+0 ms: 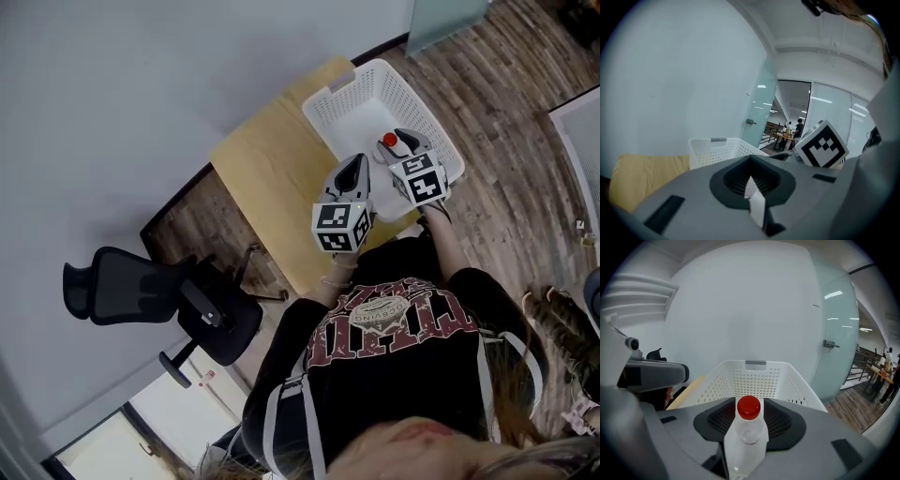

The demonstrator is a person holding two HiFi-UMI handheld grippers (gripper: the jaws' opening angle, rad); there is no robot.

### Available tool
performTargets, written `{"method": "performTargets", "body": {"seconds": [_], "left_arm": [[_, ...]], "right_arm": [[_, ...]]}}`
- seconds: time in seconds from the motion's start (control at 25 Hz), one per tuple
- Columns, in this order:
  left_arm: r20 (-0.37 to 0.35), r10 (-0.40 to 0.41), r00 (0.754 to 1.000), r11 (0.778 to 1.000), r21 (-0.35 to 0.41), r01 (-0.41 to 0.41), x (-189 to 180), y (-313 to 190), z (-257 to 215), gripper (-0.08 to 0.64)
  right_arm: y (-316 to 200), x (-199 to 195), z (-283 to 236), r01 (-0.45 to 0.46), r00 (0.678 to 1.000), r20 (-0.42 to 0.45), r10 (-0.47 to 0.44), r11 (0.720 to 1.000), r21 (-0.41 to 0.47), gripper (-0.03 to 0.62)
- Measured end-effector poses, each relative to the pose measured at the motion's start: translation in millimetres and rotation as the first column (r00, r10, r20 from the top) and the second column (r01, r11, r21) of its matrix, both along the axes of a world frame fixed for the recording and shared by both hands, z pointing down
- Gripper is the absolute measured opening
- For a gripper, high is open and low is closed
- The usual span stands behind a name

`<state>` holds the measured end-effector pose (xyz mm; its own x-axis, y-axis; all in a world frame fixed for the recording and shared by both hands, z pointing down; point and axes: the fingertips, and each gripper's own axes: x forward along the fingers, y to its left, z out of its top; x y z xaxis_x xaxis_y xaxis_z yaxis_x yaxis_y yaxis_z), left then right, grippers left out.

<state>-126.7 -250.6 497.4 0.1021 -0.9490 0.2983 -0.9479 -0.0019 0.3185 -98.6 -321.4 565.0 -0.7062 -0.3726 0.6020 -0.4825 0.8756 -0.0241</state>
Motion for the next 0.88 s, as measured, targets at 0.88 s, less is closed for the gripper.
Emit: {"method": "performTargets", "body": {"seconds": [0.88], "left_arm": [[0.015,-0.056,0.998,0.998,0.009,0.056,-10,11,-6,0.048]], "right_arm": [[-4,-6,3,-0.007,1.000,-0.018,0.007,1.000,0.015,0.164]]}}
